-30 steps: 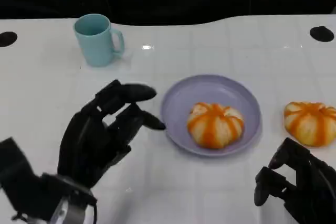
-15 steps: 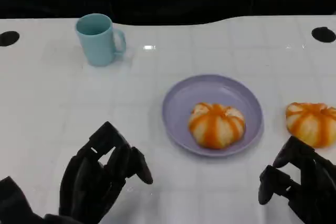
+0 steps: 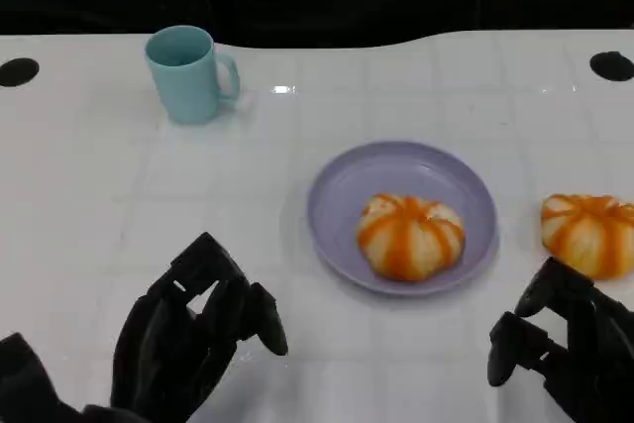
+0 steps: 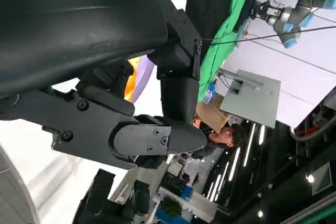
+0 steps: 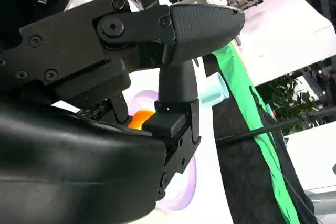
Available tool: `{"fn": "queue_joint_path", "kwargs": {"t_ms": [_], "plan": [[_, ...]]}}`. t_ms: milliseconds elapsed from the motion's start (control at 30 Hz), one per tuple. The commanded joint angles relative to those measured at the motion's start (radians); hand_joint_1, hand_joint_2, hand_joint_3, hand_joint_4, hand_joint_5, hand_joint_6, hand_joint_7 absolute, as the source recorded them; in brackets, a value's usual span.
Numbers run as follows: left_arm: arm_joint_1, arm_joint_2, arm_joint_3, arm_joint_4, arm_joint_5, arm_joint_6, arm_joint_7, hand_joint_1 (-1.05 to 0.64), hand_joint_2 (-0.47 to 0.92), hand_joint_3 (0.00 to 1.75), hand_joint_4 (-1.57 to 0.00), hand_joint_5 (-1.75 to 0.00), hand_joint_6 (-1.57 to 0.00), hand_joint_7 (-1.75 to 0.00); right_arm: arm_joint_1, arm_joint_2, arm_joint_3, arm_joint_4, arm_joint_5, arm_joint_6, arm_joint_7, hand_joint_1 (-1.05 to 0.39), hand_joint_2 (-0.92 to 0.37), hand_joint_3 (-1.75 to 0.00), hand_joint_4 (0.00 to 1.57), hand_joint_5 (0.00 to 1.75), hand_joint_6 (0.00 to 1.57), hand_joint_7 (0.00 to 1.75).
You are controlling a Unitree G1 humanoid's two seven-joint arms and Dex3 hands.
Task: Grasp the bread from the table and place it into the plate.
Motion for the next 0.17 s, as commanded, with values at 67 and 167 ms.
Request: {"fn": "queue_joint_path", "kwargs": {"t_ms": [67,167], "plan": [[0.006,0.003,0.009,-0.006,-0.004,0.004,-0.009,-0.58,0.92,0.43,-0.85,-1.75,-0.59,-1.75,0.000,-0.013,-0.008,-0.008,0.003,-0.010,0.003,-0.59,-0.92,-0.36,0.75,1.75,0.61,1.59],[0.006,0.003,0.009,-0.006,-0.004,0.004,-0.009,-0.58,0.92,0.43,-0.85,-1.75,-0.59,-1.75,0.000,-0.013,-0.008,-0.008,0.003,-0.010,0.003,-0.59,-0.92,-0.36,0.75,1.75,0.61,1.59]]}}
